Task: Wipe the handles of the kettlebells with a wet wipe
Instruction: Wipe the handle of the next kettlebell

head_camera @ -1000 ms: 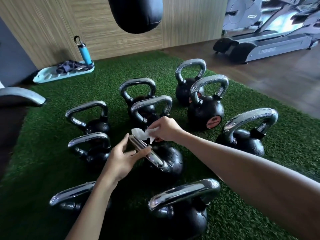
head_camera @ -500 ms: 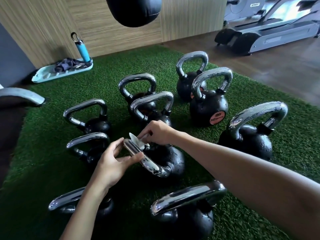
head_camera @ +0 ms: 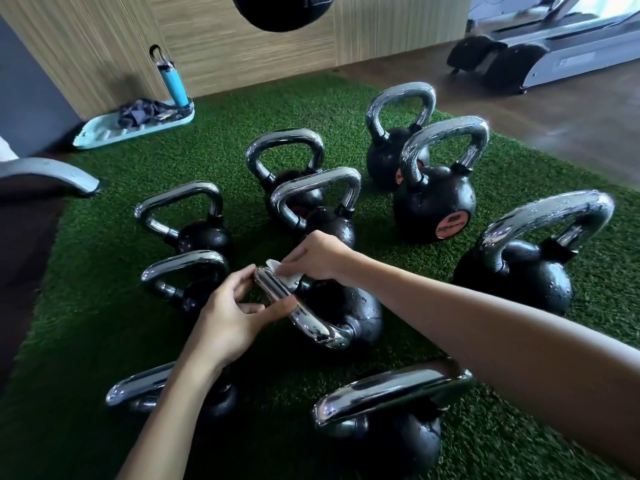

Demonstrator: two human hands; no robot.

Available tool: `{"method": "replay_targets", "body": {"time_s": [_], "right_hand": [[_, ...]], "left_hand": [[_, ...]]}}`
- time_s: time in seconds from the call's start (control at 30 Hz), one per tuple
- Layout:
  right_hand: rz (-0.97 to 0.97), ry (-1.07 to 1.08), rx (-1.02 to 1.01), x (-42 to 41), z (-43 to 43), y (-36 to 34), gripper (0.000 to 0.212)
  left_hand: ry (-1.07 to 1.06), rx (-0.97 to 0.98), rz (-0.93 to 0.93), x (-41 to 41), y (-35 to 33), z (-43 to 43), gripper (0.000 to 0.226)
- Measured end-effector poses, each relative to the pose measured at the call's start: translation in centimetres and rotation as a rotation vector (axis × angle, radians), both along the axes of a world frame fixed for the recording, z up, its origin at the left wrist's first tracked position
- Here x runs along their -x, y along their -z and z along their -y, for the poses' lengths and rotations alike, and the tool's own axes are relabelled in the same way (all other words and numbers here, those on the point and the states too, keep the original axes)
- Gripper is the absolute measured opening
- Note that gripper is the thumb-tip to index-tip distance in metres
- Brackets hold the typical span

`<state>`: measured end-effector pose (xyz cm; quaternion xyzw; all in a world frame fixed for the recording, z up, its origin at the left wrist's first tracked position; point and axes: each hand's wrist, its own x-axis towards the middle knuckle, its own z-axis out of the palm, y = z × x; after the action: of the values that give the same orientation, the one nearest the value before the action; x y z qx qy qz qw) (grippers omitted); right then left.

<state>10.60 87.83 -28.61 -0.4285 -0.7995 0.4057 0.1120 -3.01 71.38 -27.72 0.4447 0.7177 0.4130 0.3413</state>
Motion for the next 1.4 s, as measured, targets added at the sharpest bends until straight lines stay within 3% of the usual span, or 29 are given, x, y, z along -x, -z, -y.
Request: {"method": "replay_targets", "body": {"time_s": [0.17, 0.3, 0.53, 0.73, 0.93, 1.1, 1.27, 1.4], "right_hand": [[-0.028, 0.001, -0.089, -0.5, -0.2, 0.5, 0.02], [0.028, 0.014, -0.142, 0.1, -0.2, 0.3, 0.02], [0.125, -0.197, -0.117, -0.1, -1.0, -0.3, 0.031], [-0.085, -0.161, -0.153, 0.3, -0.8, -0.2, 0.024], [0.014, -0.128, -0.165, 0.0, -1.0, 0.7, 0.026], [-0.178, -0.061, -0.074, 1.6, 0.3, -0.3, 0.026], [-0.284, -0.143, -0.017, -0.9, 2.1, -1.3, 0.022], [-0.249, -0.254, 0.043, -3.9, 2.9, -1.7, 0.02]], "left_hand": [[-0.002, 0.013, -0.072, 0.0, -0.2, 0.0, 0.133], [0.008, 0.011, -0.09, 0.0, -0.3, -0.1, 0.131], [0.016, 0.008, -0.109, 0.2, -0.1, 0.1, 0.13], [0.026, 0.035, -0.168, 0.5, -0.4, 0.2, 0.131], [0.042, 0.031, -0.176, 0.7, -0.4, 0.3, 0.128], [0.037, 0.045, -0.178, 0.8, -0.6, 0.3, 0.132], [0.04, 0.056, -0.211, 1.2, -0.4, 0.2, 0.138], [0.047, 0.063, -0.234, 1.2, -0.4, 0.2, 0.135]]}}
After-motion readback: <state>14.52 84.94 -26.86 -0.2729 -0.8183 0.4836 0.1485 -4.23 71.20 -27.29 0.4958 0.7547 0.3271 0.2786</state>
